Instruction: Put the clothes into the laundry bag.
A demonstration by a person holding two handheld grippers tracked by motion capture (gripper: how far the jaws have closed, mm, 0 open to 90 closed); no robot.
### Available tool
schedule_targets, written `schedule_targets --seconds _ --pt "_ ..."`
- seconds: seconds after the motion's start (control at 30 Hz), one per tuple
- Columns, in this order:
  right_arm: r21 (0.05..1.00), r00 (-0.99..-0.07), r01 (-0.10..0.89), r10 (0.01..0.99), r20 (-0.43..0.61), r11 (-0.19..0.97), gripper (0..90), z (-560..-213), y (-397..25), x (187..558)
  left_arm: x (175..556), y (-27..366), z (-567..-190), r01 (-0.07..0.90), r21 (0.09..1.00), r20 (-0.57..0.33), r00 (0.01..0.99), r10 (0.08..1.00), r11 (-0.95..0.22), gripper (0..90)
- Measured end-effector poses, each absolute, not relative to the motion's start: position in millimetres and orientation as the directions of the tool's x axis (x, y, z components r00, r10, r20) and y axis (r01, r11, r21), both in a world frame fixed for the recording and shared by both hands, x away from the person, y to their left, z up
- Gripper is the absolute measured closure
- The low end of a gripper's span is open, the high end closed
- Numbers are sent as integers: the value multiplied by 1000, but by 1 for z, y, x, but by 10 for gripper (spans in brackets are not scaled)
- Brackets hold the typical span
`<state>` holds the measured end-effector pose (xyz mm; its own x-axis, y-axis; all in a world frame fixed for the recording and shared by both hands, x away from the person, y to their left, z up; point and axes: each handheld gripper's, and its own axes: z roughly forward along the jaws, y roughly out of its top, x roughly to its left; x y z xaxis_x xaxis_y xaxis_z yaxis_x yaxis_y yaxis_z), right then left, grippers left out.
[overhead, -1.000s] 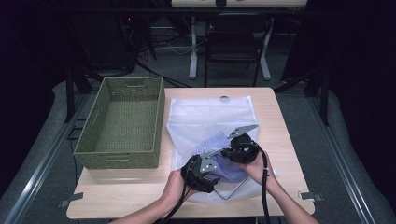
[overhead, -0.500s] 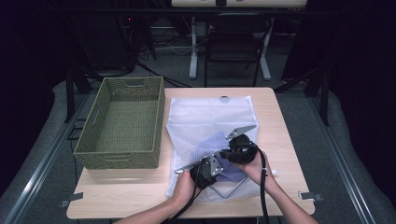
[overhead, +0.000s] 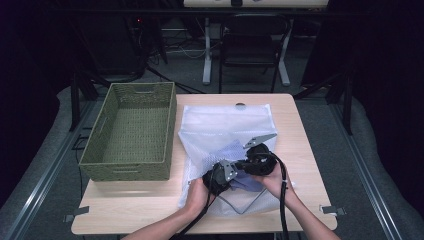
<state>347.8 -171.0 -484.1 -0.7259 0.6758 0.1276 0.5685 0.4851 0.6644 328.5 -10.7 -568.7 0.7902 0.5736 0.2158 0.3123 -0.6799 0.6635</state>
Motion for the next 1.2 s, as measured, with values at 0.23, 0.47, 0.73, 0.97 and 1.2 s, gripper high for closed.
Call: schedule_targets --seconds 0.23,0.47,0.73,0.97,1.2 --pt "666 -716 575 686 130 474 881 -485 -176 349 318 -10 -554 289 677 196 816 544 -677 423" --pt "673 -709 577 692 132 463 881 -483 -181 351 295 -16 -539 247 716 155 855 494 -652 314" --pt "668 -702 586 699 137 459 882 -484 -178 351 304 -37 -560 306 676 122 851 511 -670 367" --pt "653 -690 608 707 153 452 883 -490 -177 354 321 -33 -573 344 681 89 837 540 -646 724" --pt "693 -694 581 705 148 426 884 -477 -177 351 327 -34 -565 333 715 111 814 570 -615 854"
